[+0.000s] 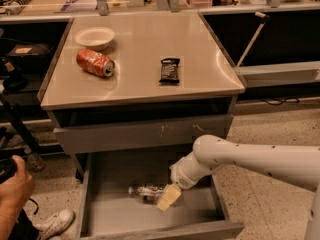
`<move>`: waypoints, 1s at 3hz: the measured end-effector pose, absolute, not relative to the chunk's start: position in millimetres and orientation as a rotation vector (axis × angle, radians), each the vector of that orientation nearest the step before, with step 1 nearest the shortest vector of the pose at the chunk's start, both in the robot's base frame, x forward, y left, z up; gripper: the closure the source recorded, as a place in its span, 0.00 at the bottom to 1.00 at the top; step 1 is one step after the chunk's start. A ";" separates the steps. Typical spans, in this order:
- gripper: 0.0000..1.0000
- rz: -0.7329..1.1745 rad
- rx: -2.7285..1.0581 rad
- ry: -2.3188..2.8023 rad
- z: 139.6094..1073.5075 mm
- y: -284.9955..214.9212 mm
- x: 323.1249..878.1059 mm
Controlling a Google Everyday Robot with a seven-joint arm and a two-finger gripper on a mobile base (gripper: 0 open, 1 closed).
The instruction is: Pick water bottle from middle drawer and place on counter
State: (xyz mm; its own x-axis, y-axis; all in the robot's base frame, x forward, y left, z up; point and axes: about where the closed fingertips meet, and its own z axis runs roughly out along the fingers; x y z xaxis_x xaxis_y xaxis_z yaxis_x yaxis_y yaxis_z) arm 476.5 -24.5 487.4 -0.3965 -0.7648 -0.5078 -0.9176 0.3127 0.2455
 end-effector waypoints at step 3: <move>0.00 0.720 -1.556 2.260 440.0 -8.1 502.9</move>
Offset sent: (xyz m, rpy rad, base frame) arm 0.0325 0.0145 -0.0511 -0.0055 -0.0238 0.0243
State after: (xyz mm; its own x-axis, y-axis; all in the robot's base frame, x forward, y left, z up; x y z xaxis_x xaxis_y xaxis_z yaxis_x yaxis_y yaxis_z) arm 502.9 -8.1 440.0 -0.3660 -0.7774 -0.5116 -0.9300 0.2862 0.2304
